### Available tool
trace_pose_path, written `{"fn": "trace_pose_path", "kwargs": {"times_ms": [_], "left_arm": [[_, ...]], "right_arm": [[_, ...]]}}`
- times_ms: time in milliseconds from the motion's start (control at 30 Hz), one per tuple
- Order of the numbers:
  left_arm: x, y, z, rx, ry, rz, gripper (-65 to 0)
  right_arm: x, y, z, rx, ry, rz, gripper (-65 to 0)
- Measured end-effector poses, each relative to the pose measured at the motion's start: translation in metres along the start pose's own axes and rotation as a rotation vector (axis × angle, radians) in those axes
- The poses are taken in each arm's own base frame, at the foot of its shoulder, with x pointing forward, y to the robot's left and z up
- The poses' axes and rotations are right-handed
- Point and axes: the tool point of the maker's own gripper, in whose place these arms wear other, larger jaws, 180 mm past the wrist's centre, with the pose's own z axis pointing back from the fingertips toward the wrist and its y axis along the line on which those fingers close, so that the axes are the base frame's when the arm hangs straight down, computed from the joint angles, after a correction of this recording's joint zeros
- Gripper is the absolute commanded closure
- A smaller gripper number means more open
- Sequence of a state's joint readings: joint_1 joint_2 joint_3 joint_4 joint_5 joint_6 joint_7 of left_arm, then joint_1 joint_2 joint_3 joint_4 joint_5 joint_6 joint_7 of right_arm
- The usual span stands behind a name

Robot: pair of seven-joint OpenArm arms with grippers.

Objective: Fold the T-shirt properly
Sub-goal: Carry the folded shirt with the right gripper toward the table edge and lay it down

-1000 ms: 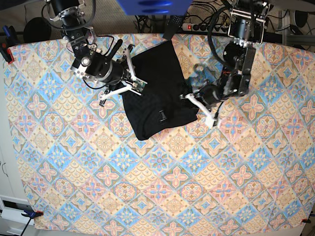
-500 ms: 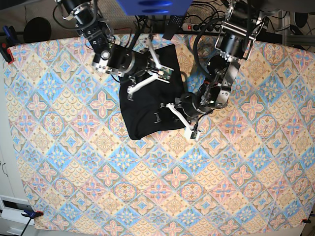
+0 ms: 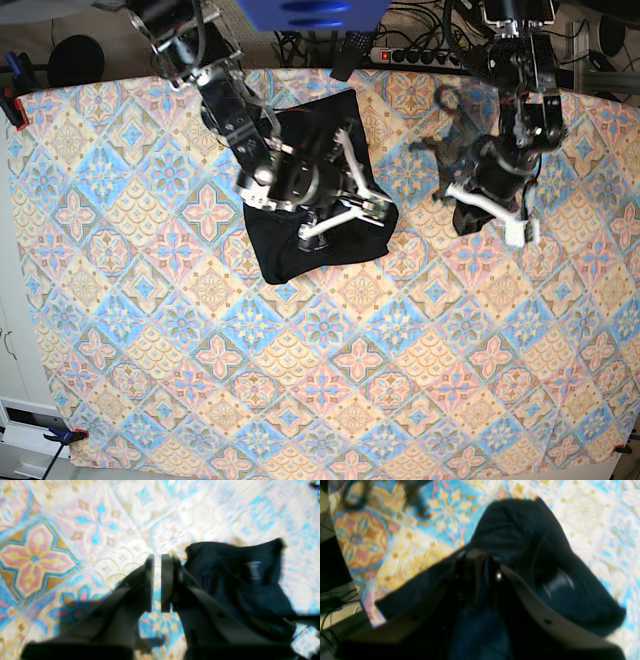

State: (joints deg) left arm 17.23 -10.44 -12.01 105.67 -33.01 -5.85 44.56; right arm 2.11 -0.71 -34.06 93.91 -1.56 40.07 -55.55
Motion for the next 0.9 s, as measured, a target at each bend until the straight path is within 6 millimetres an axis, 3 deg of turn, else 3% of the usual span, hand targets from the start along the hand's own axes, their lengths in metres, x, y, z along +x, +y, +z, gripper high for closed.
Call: {"fn": "trace_pose_path", "kwargs": {"times_ms": [133,267,367,500,533,767,900], "left_arm": [[-0.005,0.021,0.021,0.034,-0.009,0.083,-3.4],[0.005,0.032,0.034,0.021,-0.058,0.183,-3.4],[0.002,0.040,0.040,0.036,-0.059,0.213,-3.4],[0.003,0.037,0.039,0.025,-0.060,0.217,-3.3],[0.001,0.037,0.039,0.024,-0.049,0.218,-3.3],[-0.003,0.035,0.038,0.018,-0.018,0.217,-3.3],[-0.005,0.035,0.038,0.021,-0.014,0.217,-3.3]], "right_arm": [[0.016,-0.003,-0.017,0.029,-0.011,-0.030,-7.4],[0.005,0.012,-0.041,0.099,0.047,-0.074,-7.4],[0.003,0.021,-0.055,0.147,0.027,-0.111,-7.4],[-0.032,0.040,-0.072,0.209,0.106,-0.157,-7.4],[-0.032,0.044,-0.074,0.225,0.077,-0.184,-7.4],[-0.041,0.026,-0.075,0.215,0.040,-0.327,-7.4],[-0.065,-0.002,-0.063,0.160,0.021,-0.400,-7.4]]}}
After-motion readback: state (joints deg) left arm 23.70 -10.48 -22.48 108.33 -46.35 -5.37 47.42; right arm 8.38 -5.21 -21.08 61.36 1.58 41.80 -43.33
